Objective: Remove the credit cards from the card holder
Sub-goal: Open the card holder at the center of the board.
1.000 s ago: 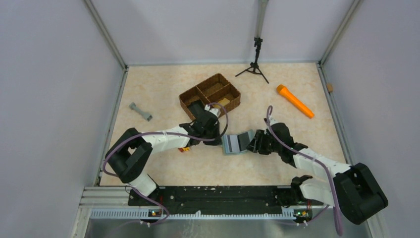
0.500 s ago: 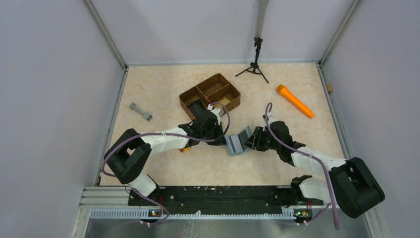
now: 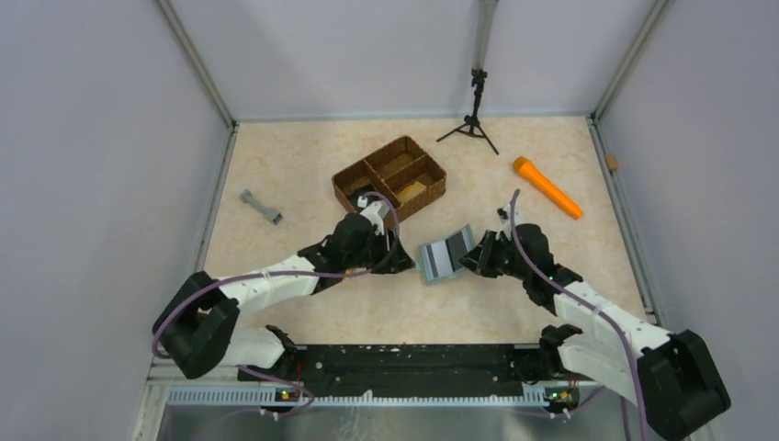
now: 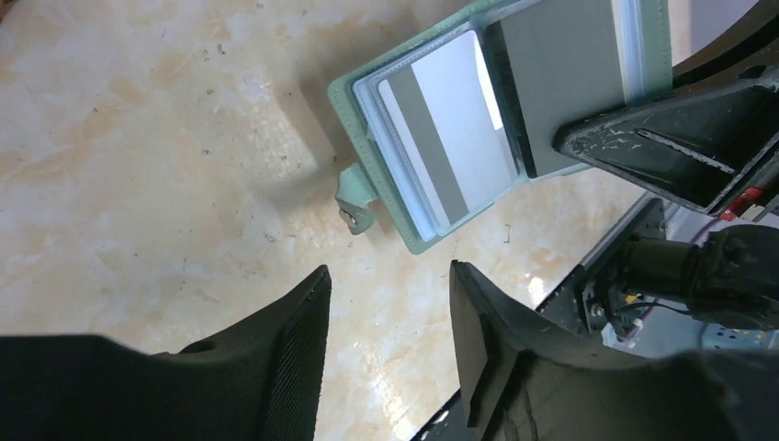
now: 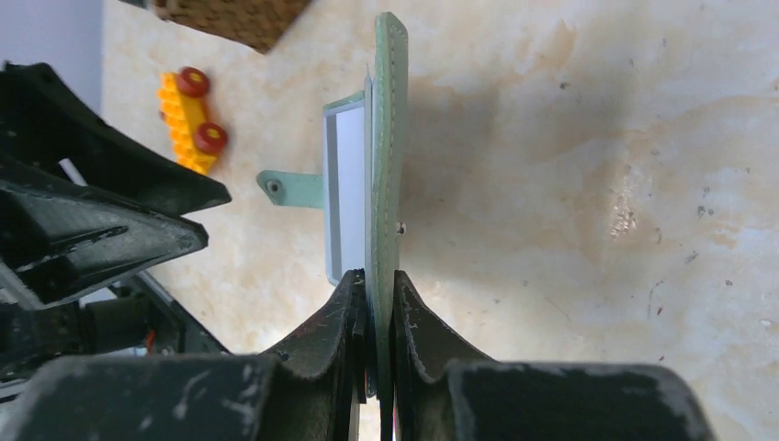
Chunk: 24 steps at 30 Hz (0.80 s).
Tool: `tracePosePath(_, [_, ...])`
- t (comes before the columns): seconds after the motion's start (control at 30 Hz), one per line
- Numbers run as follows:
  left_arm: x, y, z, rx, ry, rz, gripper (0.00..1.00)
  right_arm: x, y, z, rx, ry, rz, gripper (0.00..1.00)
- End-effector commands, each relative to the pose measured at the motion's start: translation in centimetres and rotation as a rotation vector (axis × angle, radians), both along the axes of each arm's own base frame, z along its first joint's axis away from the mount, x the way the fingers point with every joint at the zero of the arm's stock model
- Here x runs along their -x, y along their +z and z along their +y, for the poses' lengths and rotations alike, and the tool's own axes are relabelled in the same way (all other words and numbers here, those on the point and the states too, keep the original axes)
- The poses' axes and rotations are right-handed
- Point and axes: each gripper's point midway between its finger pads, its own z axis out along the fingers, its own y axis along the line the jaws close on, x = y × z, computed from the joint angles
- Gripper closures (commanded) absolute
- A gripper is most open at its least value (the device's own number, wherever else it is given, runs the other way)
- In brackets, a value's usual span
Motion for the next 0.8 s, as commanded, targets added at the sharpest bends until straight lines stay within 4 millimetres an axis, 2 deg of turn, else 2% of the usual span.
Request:
tracePosePath(0.0, [-0.2,4.4,-0.2,0.155,-0.002,-0.092,0.38,-1.1,6.2,0.4,-0.103,-0.033,-0.122,1.00])
tracePosePath(0.07, [0.2,5.1,0.2,0.179,0.007,-0.104,0.27,-1.0,7.5,0.3,-0.133,-0.047,-0.134,1.00])
tracePosePath(0.17, [0.9,7.1,0.7,0.275,0.007,-0.155,0.10,-0.6,9.3,0.3,-0.184,-0.062,-0.157,1.00])
tracePosePath(0.23, [1.2,8.2,1.0,0.350,0.013,-0.173,0.03,-0.3,10.6,0.3,-0.227,-0.066,-0.172,1.00])
tracePosePath(0.5, [1.7,12.2,0.6,0.505,-0.016,-0.209,0.01,1.4,14.4,1.6,-0.400,-0.006,-0.191,1.00])
tracePosePath(0.67, [1.9,13.5,0.2,0.559,-0.037,-0.226,0.01,2.3,16.1,2.1,-0.482,0.033,-0.197,1.00])
tracePosePath(0.77, [1.6,13.3,0.1,0.541,-0.034,-0.229,0.01,2.6,16.8,2.1,-0.503,0.042,-0.207,1.00])
